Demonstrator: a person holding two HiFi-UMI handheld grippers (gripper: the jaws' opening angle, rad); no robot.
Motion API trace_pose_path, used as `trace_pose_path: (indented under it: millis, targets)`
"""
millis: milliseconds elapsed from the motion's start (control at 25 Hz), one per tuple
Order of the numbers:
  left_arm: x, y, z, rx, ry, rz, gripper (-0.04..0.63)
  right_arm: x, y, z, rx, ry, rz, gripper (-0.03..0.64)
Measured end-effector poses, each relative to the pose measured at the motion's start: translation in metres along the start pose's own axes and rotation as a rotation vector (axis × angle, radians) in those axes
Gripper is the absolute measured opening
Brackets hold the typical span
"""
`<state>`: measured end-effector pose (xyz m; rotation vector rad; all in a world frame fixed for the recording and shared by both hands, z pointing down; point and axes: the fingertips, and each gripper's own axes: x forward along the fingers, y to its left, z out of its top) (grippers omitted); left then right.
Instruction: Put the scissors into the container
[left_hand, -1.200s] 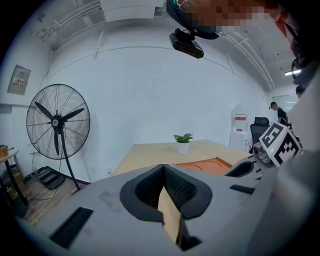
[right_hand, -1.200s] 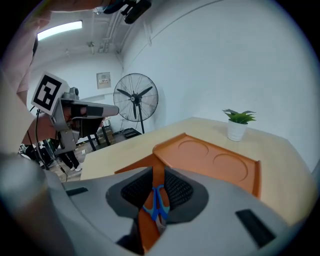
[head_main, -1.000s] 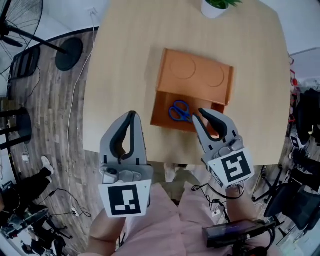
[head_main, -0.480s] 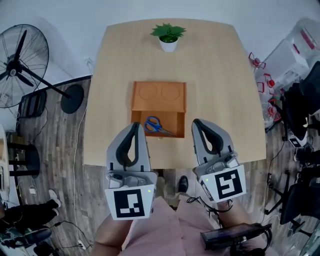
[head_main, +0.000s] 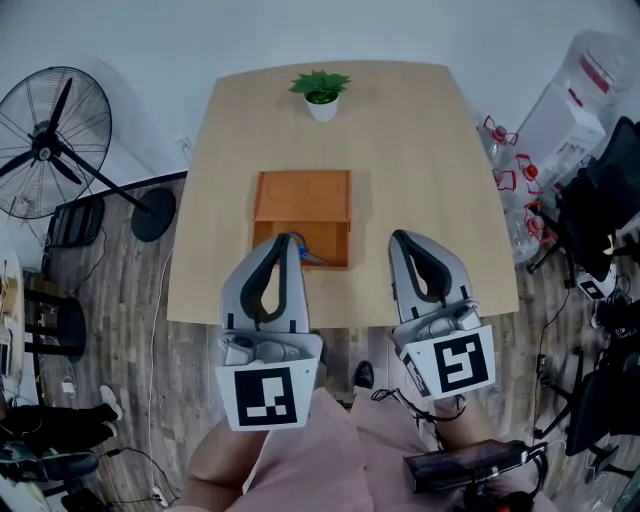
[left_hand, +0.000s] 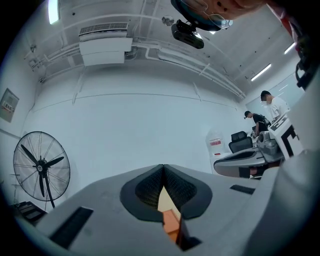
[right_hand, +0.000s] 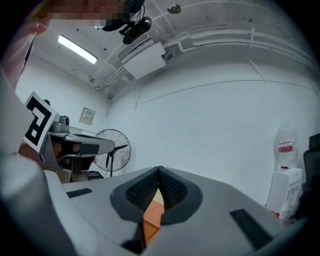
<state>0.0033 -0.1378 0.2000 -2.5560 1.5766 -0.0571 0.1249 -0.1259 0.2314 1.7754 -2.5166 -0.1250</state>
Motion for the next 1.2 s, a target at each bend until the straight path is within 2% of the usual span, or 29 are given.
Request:
trace_pose_path:
  millis: [440,1200]
  targets:
    - [-0.013,-0.01,0.011,0.005,-0.023,0.02,0.005,-0.014,0.004,0.009,-0.006,-0.029,0.022,0.0]
    - [-0.013,0.002,0.005,0.016,-0.021,0.028,0.005,-0.001,0.018,0.005,-0.003,-0.022,0.041,0.0]
